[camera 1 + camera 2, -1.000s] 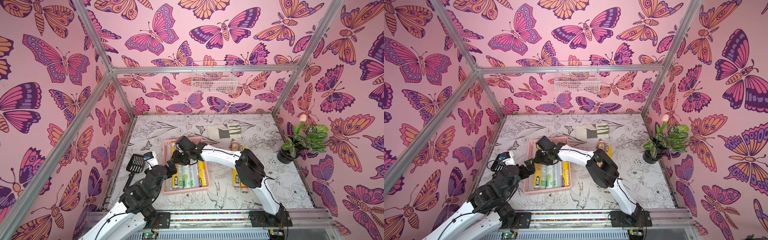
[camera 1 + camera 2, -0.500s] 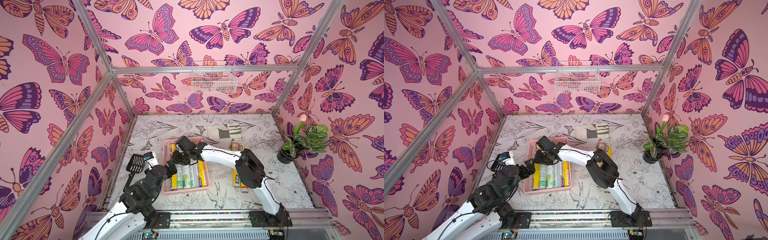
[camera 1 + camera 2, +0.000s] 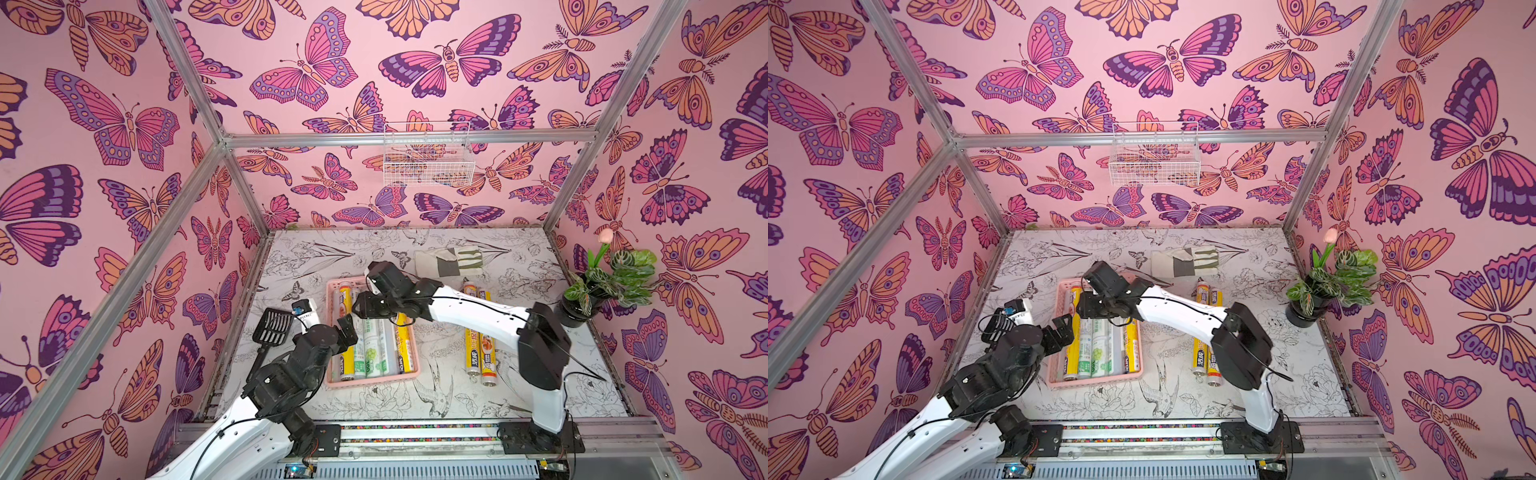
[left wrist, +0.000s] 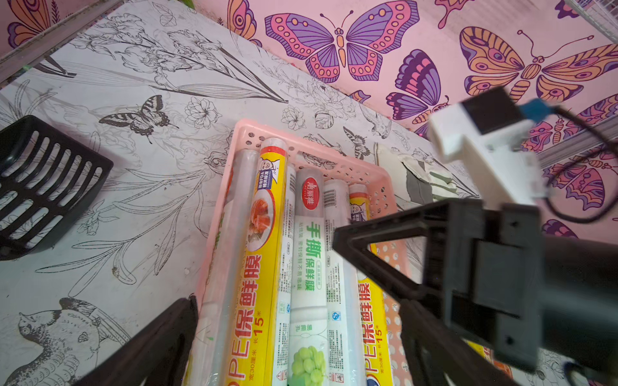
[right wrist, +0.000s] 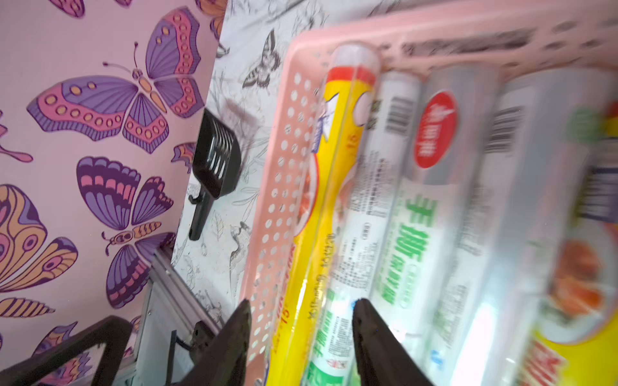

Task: Put the plastic wrap into the basket
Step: Place the plastic wrap in the basket, then pick up the plastic wrap from the center of the board.

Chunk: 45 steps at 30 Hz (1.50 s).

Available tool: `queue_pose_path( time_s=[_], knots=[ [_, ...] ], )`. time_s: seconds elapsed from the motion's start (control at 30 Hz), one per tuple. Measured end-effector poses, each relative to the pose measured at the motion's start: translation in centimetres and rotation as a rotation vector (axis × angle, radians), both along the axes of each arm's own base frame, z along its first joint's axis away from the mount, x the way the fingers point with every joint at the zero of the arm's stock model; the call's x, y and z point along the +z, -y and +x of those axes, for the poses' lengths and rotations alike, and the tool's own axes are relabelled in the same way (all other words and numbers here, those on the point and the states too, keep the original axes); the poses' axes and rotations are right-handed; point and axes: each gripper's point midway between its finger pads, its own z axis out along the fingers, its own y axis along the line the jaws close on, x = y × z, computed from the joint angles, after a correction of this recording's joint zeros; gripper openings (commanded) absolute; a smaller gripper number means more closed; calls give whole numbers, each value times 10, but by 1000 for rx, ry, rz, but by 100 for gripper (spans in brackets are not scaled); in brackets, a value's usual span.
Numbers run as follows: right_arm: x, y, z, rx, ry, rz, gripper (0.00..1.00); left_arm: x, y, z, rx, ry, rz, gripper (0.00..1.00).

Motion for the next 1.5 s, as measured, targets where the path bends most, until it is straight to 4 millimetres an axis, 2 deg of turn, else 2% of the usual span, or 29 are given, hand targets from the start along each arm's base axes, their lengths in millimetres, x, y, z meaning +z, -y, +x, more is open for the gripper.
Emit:
queue_pose_path(
  time_s=[0.13, 0.2, 0.3, 0.43, 0.53, 0.73, 0.93, 1.17, 1.37, 1.5],
  knots=[
    [12, 60, 31, -114, 93, -39, 48, 0, 19, 11, -44, -20, -7, 100],
    [16, 89, 47, -173, 126, -60, 47, -2, 32, 18, -77, -37, -14, 100],
    [17, 130, 62, -245, 145, -91, 47, -6, 56, 29, -140, -71, -23, 100],
    [8, 179, 62, -315, 137, -137, 46, -6, 94, 45, -236, -111, -49, 100],
    [-3, 209, 58, -360, 116, -166, 46, -2, 123, 56, -310, -128, -70, 100],
    [-23, 254, 51, -429, 59, -230, 46, -6, 180, 69, -457, -165, -84, 100],
    [-34, 288, 45, -474, 6, -292, 46, -25, 233, 73, -597, -237, -95, 100],
    [-47, 308, 34, -465, -41, -382, 46, -49, 281, 67, -734, -330, -129, 100],
    [-61, 316, 30, -440, -68, -458, 45, -66, 304, 56, -814, -401, -153, 100],
    [-75, 317, 28, -424, -102, -498, 44, -72, 308, 53, -833, -423, -160, 100]
  ],
)
